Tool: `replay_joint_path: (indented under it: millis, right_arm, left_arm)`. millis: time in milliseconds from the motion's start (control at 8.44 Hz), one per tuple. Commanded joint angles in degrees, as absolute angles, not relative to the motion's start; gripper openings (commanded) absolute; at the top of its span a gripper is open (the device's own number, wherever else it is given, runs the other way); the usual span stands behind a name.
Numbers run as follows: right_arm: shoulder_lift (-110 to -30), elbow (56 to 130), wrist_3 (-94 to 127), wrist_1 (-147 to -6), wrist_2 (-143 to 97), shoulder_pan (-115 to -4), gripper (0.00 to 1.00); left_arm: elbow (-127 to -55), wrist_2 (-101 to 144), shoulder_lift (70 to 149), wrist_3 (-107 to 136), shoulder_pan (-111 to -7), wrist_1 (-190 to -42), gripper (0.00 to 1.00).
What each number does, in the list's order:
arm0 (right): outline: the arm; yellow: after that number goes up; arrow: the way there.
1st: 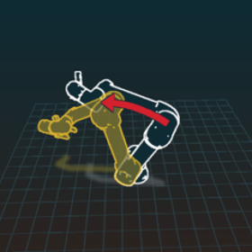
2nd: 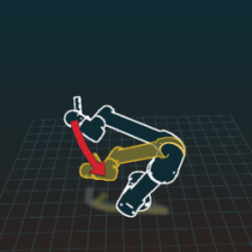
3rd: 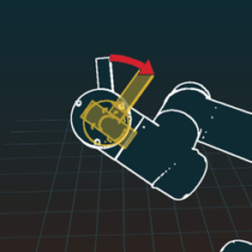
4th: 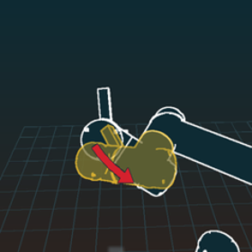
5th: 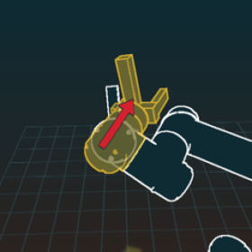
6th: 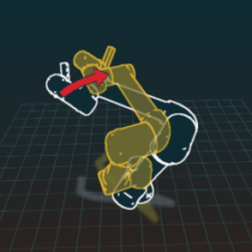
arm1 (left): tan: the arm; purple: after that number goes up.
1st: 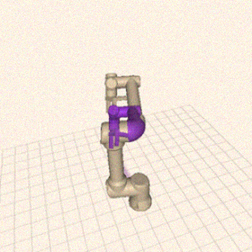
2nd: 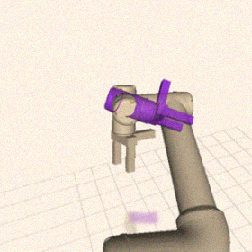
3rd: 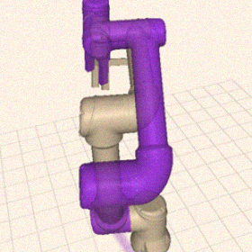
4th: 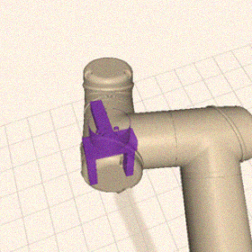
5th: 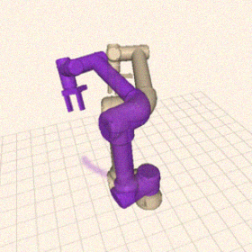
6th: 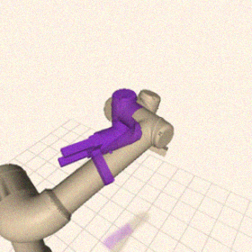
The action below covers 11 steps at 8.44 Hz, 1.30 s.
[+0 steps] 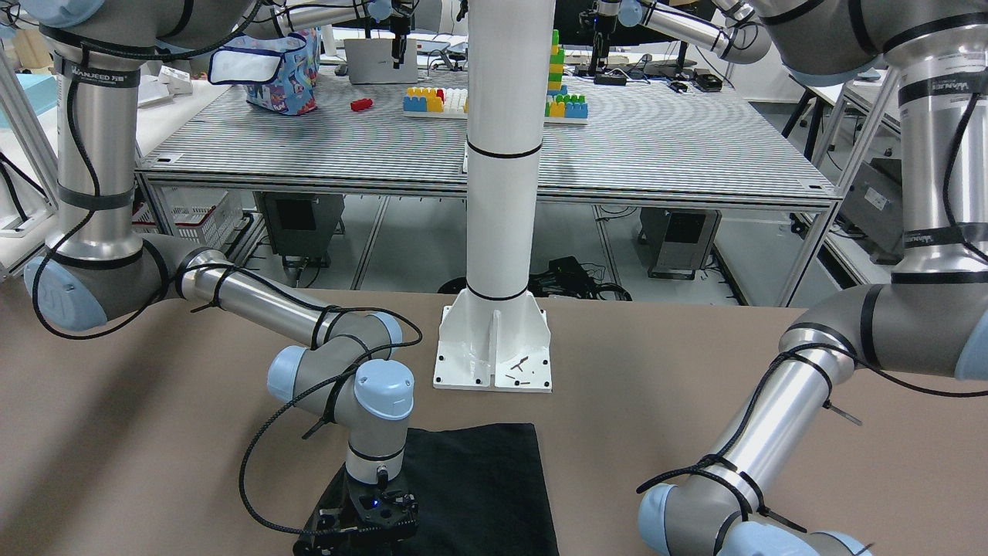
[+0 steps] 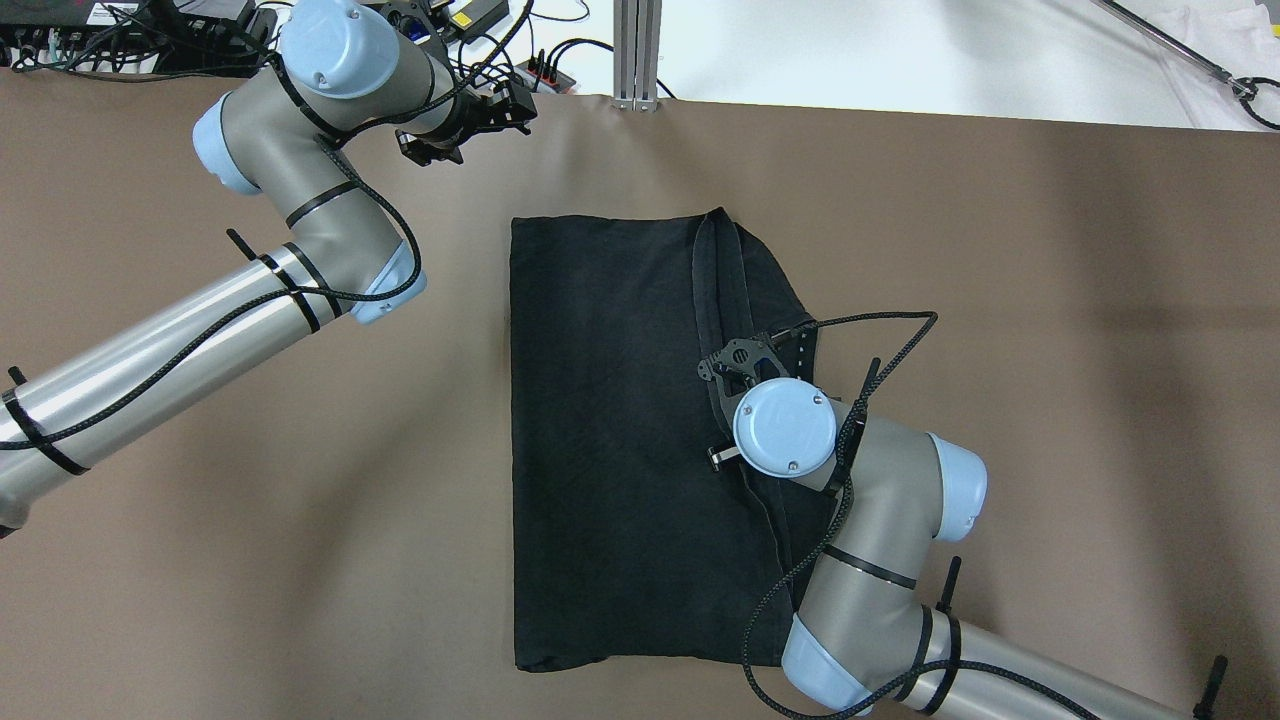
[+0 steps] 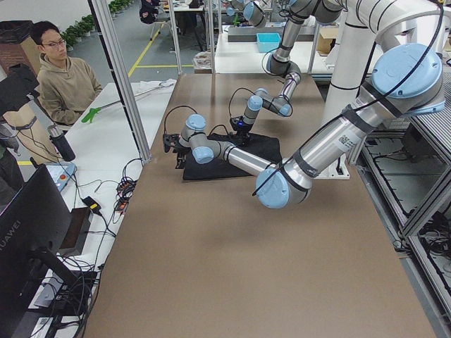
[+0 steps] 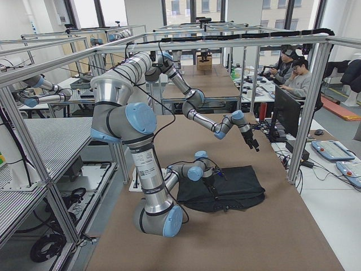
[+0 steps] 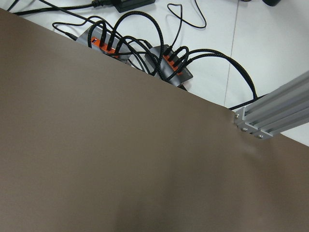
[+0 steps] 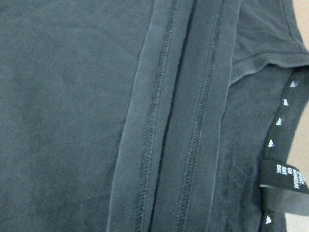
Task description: Fold clothes
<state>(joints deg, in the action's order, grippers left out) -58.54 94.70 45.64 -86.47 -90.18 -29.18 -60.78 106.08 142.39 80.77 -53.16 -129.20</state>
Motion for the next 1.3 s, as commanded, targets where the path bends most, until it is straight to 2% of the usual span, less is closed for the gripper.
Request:
replay_joint_path:
  millis: [0,593,948,1185]
  right_arm:
    - [-59.1,94.6,41.0,-86.4,-90.3,-32.0,0.95]
    - [-59.9,93.1,37.7,-84.0,-91.1,-34.7,0.95]
    - [-52.8,89.4,37.9,-84.5,-93.8,-37.3,0.95]
    - [-46.1,81.4,42.2,-84.0,-94.0,-37.6,0.95]
  left_arm:
    - [-61.7,106.1,142.2,80.8,-53.2,-128.4,1.0]
    - [-62.1,106.0,142.2,81.4,-53.3,-128.1,1.0]
    - [-62.1,106.0,142.2,81.5,-53.3,-128.1,1.0]
    - [-62.9,106.0,141.9,81.6,-53.3,-128.0,1.0]
